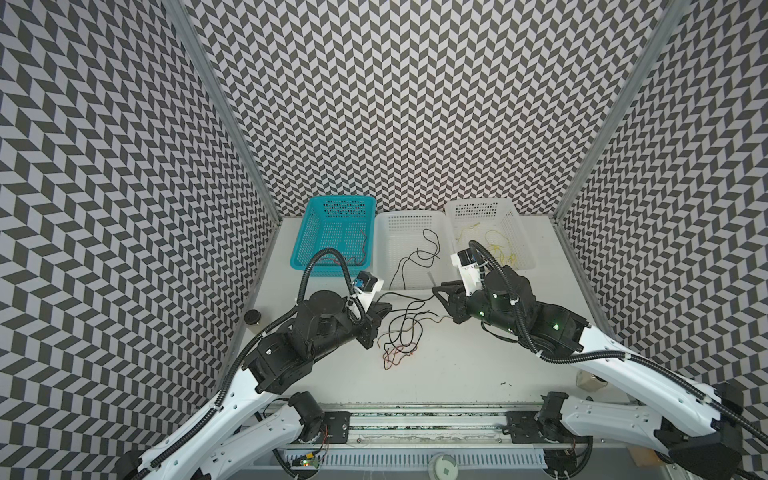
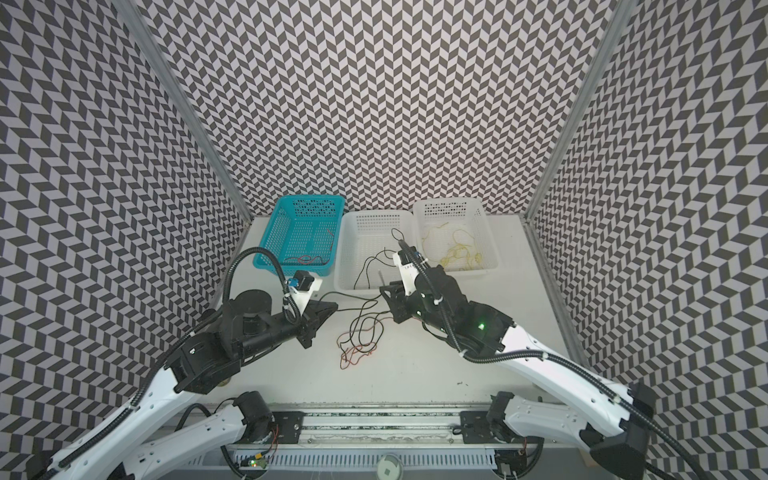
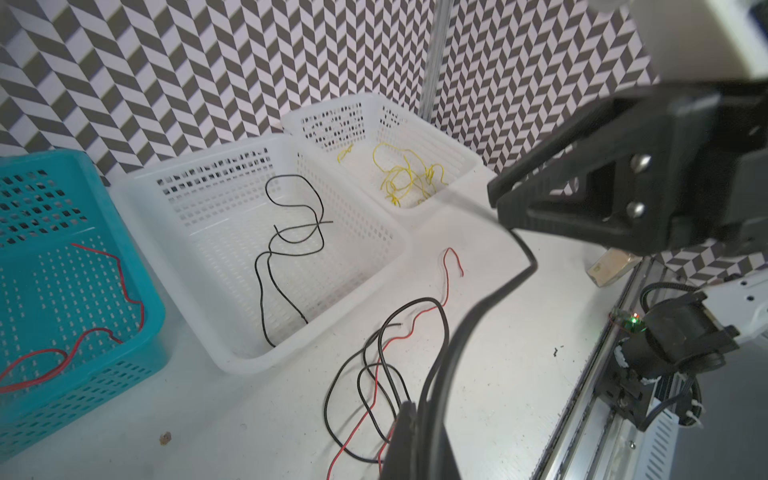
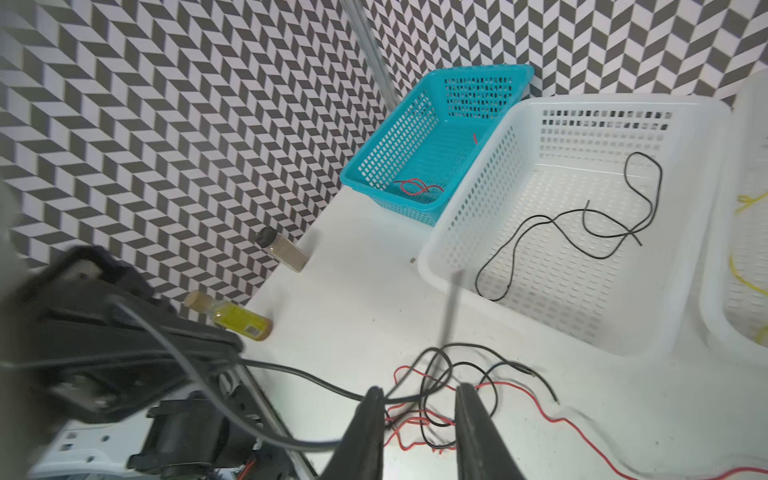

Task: Untangle the cables
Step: 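Grasp the black wire with the left gripper beside the right gripper, then carry the black wire with the left gripper to the middle basket while the right withdraws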

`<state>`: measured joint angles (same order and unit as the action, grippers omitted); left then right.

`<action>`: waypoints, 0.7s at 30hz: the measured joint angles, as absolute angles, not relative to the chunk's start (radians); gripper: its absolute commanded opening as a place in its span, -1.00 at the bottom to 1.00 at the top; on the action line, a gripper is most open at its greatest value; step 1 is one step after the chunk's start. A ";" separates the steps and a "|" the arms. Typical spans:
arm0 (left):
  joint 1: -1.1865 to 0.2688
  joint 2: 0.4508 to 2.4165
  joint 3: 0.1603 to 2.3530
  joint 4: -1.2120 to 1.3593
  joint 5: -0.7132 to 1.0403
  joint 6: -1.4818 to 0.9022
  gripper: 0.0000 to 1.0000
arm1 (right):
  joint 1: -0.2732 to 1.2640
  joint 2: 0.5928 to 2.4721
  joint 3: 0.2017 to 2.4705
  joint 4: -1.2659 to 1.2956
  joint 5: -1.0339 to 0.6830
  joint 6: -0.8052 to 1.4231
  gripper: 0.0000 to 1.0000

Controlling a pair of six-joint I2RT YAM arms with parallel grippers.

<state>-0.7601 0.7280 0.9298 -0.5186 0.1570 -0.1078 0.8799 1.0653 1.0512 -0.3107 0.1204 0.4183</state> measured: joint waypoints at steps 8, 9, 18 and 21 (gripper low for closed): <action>-0.760 0.785 1.040 -0.528 0.125 -0.132 -1.00 | 0.879 0.999 0.951 -0.311 0.230 0.422 0.30; -0.760 0.796 1.053 -0.530 0.122 -0.132 -1.00 | 0.879 0.992 0.941 -0.313 0.245 0.423 0.36; -0.760 0.957 1.199 -0.539 0.113 -0.128 -1.00 | 0.867 0.893 0.865 -0.339 0.358 0.446 0.78; -0.760 1.006 1.238 -0.540 0.113 -0.123 -1.00 | 0.863 0.838 0.825 -0.340 0.398 0.460 0.97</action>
<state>-0.7601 1.0061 1.2385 -0.5396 0.1127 -0.1234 0.8635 0.8375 0.8249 -0.3397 0.3985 0.4599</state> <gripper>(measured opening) 0.048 0.931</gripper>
